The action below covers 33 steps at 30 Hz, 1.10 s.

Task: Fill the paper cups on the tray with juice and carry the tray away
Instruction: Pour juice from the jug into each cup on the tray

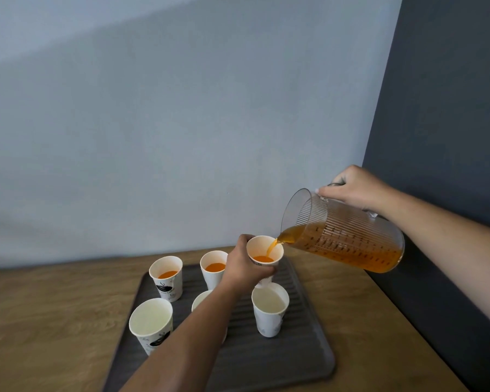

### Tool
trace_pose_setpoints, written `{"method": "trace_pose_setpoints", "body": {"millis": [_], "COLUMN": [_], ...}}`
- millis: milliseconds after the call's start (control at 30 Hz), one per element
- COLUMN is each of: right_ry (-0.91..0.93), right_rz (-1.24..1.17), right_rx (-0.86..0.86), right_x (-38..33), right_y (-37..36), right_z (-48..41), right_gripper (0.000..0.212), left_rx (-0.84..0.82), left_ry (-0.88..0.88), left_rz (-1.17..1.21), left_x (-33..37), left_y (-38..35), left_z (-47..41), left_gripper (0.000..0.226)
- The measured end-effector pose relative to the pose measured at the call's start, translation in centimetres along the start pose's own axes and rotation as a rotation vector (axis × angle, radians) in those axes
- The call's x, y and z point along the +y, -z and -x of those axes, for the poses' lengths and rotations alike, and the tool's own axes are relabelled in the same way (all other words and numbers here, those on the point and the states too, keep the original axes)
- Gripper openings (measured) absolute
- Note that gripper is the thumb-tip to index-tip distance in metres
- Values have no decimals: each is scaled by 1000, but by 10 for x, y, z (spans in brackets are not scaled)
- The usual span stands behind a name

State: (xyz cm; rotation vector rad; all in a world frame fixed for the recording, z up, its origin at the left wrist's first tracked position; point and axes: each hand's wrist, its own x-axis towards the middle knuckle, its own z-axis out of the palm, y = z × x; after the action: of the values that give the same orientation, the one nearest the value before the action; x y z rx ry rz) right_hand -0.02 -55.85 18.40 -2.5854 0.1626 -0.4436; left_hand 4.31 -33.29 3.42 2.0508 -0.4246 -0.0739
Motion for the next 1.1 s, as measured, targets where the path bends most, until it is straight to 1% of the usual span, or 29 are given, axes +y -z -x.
{"method": "trace_pose_setpoints", "body": {"millis": [333,467,533,633,833,967,1100], "right_ry": [-25,-47,-77,-135,-285,-332,-381], "right_rz": [-4,-41,-72,-168,-423,-560,-619], "right_rx": [5,10,43,103,158,202,228], "right_x": [-2,2,5,12,31,46,60], "right_y": [-2,-2,-4,-7,-16,-21,-29], "right_z": [-1,-2,-1,0,7,9,7], "right_gripper": [60,56,54,53,40,40,44], "left_rx": [-1,3,18,28,41,14,2], "left_ry": [4,4,-1,2,23,51,81], "left_rz": [2,33,52,78,84,31,-35], "left_x": [0,0,0,0,-3,-6,-11], "left_y": [1,2,3,5,4,-3,-15], "left_z": [-2,-3,-6,-10,-23,-35,-48], "left_gripper": [79,77,75,72,72,76,76]}}
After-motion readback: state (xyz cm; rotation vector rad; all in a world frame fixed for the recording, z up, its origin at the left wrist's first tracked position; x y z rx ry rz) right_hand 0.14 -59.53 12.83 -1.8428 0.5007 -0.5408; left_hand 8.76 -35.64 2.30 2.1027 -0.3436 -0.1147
